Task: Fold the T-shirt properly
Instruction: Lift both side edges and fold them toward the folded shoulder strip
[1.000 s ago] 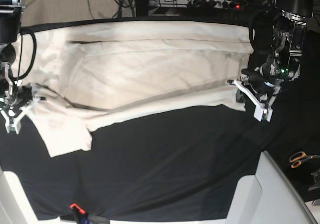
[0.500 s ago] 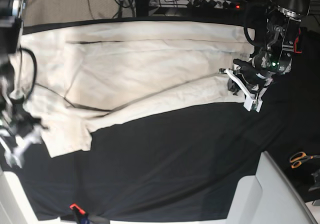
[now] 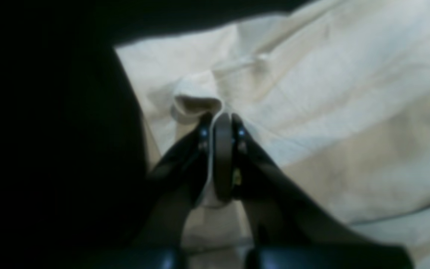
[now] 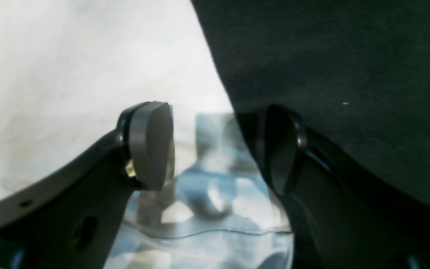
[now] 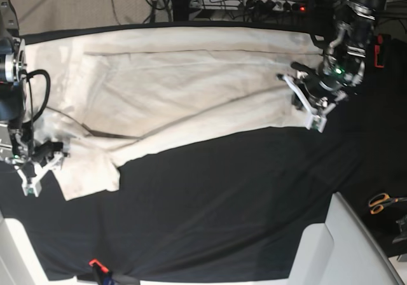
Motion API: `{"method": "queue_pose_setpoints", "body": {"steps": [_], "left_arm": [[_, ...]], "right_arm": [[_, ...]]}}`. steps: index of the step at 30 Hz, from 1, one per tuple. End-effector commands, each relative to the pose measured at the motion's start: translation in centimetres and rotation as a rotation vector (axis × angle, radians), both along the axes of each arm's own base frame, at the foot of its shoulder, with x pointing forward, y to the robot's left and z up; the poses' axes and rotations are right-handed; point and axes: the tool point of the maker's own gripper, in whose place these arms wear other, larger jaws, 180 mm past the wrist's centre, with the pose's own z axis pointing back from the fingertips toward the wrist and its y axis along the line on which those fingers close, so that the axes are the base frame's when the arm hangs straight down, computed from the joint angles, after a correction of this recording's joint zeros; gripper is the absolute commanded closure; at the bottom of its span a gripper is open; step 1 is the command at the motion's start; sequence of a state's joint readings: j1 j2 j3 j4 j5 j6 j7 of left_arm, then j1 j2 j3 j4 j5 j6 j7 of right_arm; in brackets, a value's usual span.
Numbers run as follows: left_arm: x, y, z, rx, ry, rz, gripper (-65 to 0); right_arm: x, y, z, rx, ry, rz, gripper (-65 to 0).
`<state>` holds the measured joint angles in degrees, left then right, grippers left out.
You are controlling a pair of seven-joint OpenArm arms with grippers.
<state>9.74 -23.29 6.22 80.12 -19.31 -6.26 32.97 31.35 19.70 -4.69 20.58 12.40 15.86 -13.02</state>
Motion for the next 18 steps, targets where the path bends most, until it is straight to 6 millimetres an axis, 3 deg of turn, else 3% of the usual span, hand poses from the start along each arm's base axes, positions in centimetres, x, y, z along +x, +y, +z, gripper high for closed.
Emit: {"method": "queue_pose_setpoints", "body": {"steps": [1,8,10,13,18], "left_arm": [[1.1,0.3,1.0,0.013,-0.039,-0.010,0.0],[1.5,0.0,1.1,0.006,-0.049,-0.007,0.0],[1.6,0.0,1.2,0.006,-0.050,-0.007,0.0],[2.0,0.0,1.4,0.006,-0.060,-0.007,0.0],[2.1,0.0,1.5,0.006,-0.061,-0.007,0.0]], "right_arm": [[2.0,-0.6,2.0,-0.012,-0.063,0.000,-38.3],[2.1,0.3,1.7,-0.004,-0.059,0.013,-36.6],[2.0,0.3,1.6,-0.004,-0.057,0.013,-28.1],[2.1,0.3,1.7,-0.004,-0.059,0.013,-4.2],[2.6,0.0,2.4,-0.014,-0.081,0.019,-1.7]]}}
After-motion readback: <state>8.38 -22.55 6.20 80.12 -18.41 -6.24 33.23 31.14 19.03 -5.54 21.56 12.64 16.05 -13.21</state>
